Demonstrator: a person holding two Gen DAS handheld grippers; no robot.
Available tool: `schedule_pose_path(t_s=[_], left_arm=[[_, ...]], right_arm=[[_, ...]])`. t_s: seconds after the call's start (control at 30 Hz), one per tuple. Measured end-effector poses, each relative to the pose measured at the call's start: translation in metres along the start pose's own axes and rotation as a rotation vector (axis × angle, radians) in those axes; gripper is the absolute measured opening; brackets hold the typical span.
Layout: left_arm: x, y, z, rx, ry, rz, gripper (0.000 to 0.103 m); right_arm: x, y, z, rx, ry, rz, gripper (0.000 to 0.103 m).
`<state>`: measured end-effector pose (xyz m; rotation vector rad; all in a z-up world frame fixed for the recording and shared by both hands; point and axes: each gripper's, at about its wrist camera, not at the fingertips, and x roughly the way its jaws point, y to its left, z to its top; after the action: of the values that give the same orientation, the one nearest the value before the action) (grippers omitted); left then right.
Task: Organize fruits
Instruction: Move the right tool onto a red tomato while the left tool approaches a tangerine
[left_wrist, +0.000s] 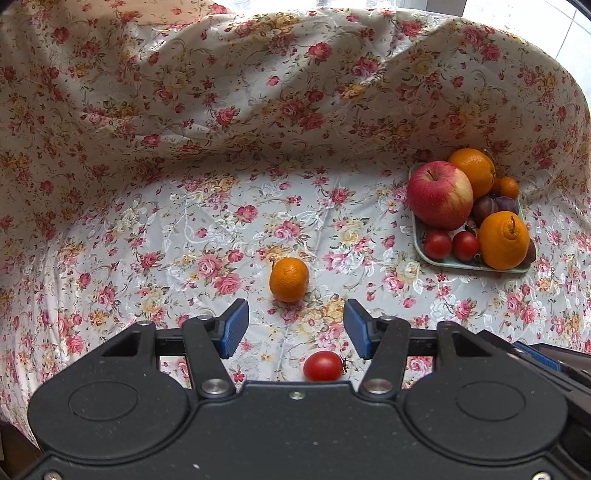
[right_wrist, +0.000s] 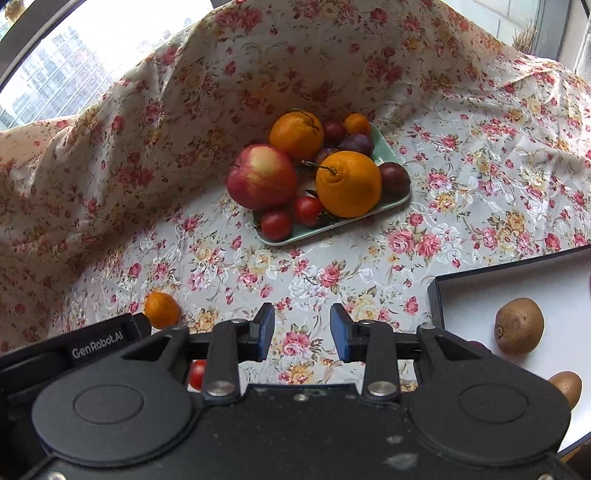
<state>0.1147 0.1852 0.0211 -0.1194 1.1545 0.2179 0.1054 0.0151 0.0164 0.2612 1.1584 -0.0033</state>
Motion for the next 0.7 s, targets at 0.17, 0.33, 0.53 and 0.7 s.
schedule_pose_path(t_s=[0.17,0.33,0.53,0.7], left_arm=[[0.001,0.02,0.002,-0.03,-0.003,0.017,0.061],[0.001,0.039,0.003,-0.065,-0.006,0.02,0.061],[0.003,0.05,0.001,-0.068,-0.004,0.029,0.061],[0.004,0.055,0.001,-0.074,-0.002,0.025,0.061]], right_arm=[[0.002,0.035,-0.006,-0.121,-0.008,0.032,0.04],[0.011,0.055,-0.014,-0.126,0.036,0.1,0.04],[0.011,0.053,-0.028,0.094,-0.076,-0.024,0.041],[0.038,0.059,-0.018,-0.04,0.067,0.119,0.037]])
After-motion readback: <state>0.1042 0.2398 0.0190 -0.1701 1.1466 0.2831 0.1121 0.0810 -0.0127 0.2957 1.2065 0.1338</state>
